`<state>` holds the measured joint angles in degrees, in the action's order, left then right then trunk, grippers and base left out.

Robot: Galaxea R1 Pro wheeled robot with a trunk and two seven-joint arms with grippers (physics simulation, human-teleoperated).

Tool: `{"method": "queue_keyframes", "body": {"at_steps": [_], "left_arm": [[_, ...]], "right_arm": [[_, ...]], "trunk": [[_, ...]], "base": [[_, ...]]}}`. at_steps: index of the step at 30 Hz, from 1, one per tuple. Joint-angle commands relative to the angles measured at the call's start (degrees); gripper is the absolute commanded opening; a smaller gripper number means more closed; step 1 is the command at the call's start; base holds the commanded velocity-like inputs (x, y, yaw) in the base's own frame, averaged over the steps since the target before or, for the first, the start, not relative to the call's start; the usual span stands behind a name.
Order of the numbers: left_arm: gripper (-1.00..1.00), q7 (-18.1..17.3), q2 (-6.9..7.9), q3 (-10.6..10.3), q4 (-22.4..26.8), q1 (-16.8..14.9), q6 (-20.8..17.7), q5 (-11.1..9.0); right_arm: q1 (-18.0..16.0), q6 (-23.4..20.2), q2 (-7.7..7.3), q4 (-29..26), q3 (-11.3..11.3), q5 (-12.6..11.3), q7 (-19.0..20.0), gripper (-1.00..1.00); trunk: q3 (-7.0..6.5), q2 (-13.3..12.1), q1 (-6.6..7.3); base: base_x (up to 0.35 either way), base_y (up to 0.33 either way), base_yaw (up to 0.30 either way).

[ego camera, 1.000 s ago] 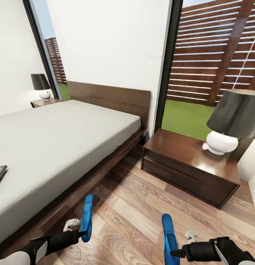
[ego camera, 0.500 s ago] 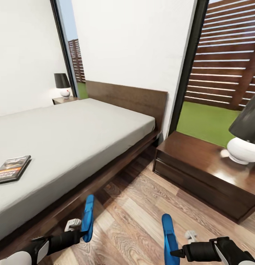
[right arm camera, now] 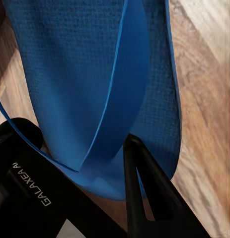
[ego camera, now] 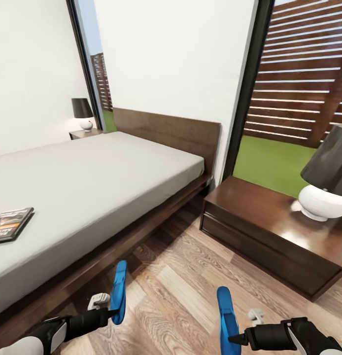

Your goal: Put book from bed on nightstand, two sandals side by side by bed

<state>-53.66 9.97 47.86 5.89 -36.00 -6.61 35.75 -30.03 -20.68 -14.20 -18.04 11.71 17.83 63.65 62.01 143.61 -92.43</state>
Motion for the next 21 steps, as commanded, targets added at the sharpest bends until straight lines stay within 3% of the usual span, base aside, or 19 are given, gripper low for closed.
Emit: {"method": "queue_keyframes", "body": {"at_steps": [1,11,21], "left_arm": [[-1.0,-0.3,-0.02,0.5,0.1,0.0,-0.6,0.3],[-1.0,-0.3,-0.04,0.5,0.1,0.0,-0.6,0.3],[-1.0,-0.3,-0.04,0.5,0.1,0.0,-0.6,0.3]], "right_arm": [[0.0,-0.8,0.05,0.0,0.5,0.3,0.5,-1.0],[0.0,-0.8,0.05,0.0,0.5,0.3,0.5,-1.0],[0.0,-0.8,0.05,0.0,0.5,0.3,0.5,-1.0]], "trunk": [[0.05,0.0,0.01],[0.05,0.0,0.01],[0.05,0.0,0.01]], "base": [[0.0,-0.24,0.0],[0.0,-0.119,0.02],[0.0,-0.002,0.265]]}}
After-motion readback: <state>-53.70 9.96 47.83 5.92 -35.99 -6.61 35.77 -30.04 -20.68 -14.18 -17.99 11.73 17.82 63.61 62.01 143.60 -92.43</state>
